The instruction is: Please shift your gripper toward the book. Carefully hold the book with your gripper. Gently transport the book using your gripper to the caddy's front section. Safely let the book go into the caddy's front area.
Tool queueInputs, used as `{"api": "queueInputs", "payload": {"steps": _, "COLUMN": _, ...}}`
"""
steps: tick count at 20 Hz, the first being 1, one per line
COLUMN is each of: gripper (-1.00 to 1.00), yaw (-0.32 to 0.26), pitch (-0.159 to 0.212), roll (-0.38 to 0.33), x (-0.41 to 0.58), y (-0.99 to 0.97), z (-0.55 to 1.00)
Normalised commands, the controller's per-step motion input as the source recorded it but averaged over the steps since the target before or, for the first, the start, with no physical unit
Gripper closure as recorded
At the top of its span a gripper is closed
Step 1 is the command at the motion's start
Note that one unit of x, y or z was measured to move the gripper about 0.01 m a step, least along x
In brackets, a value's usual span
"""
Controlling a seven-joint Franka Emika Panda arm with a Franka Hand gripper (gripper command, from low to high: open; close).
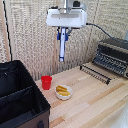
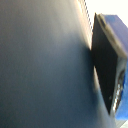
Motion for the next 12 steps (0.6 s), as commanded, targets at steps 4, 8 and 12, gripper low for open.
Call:
{"api": "queueInputs", "payload": {"steps": 4, "gripper": 1.00, "yaw": -0.074, "pitch": 0.000, "roll": -0.021, "x": -0.101, "y": 0.77, "z": 0.36}}
{"api": "queueInputs", "payload": {"steps": 8, "gripper": 1.00, "yaw": -0.075, "pitch": 0.000, "roll": -0.024, "x": -0.099, "y": 0.77, "z": 0.35}}
{"api": "queueInputs", "payload": {"steps": 12, "gripper": 1.00, "yaw": -0.115, "pitch": 0.000, "roll": -0.023, "x": -0.012, "y": 0.74, "z": 0.33}}
